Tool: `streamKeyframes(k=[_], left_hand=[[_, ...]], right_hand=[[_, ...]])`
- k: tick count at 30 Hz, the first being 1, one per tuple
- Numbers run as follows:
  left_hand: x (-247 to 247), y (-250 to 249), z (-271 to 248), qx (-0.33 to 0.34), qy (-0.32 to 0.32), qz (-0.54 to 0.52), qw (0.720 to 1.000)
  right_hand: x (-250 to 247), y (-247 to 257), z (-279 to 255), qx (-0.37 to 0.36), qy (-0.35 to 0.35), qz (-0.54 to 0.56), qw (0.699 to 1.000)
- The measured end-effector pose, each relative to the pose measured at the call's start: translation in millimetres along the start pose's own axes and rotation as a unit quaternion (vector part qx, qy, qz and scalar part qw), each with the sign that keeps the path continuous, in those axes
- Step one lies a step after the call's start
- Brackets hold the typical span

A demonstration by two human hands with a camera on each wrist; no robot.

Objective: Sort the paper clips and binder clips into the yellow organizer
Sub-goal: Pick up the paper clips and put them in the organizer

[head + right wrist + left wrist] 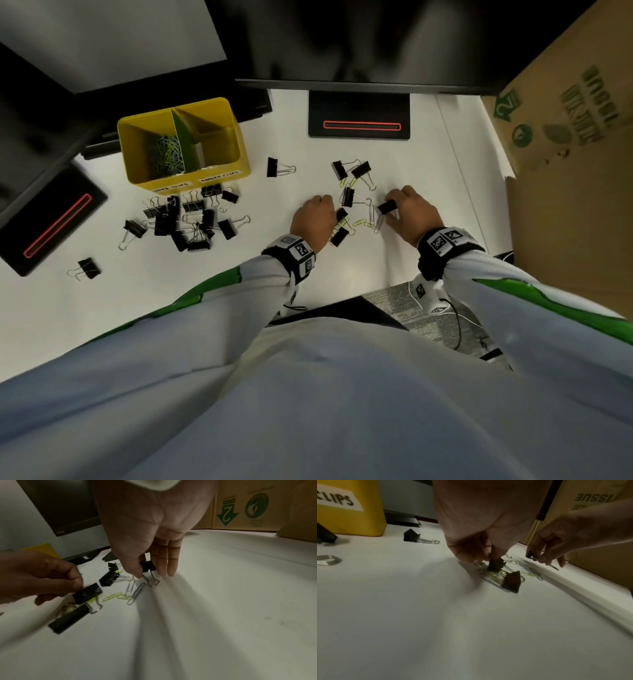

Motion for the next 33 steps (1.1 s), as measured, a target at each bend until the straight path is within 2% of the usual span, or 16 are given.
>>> streamKeyframes(k=[2,6,8,11,15,20,25,27,30,33], left_hand=[[-5,11,-2,-0.005,-0.015,0.004,1.000],[-10,16,-6,0.014,-0.038,-0.019,0.999],[-5,6,-5,0.023,-0.028,-0.021,0.999],[7,-9,-3,0.022,-0.001,0.018,1.000],[8,-12,-2,0.006,-0.001,0.023,1.000],[-14,15,-6,0.006,-0.030,0.002,1.000],[-29,63,-12,-0.034,-0.008,0.108,0.993],[-30,57,-15,-0.017,-0.022,0.121,0.992],[-21,20,-19,0.057,-0.041,0.099,0.993],[0,-12,-28,0.118,-0.012,0.104,0.987]], right_hand=[[-2,-3,0,0.008,-0.012,-0.019,1.000],[0,17,-7,-0.058,-0.050,-0.041,0.996],[8,22,-9,-0.028,-0.029,-0.018,0.999],[21,19,-6,0.058,0.013,0.021,0.998],[27,28,7,0.088,0.024,0.028,0.995],[31,35,17,0.054,0.028,0.041,0.997],[27,24,11,0.005,0.034,0.062,0.997],[25,21,6,-0.003,0.042,0.054,0.998],[26,24,1,-0.016,0.069,0.025,0.997],[30,34,4,-0.055,0.058,0.015,0.997]])
Point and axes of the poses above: each hand's wrist, its own z-axis towards the middle knuckle, its own x-axis out of the palm, y = z × x, the point moved 5 cm from there along z, towards the middle knuckle, and after that the axes turned 3 degrees about z, right-handed, at the moved point
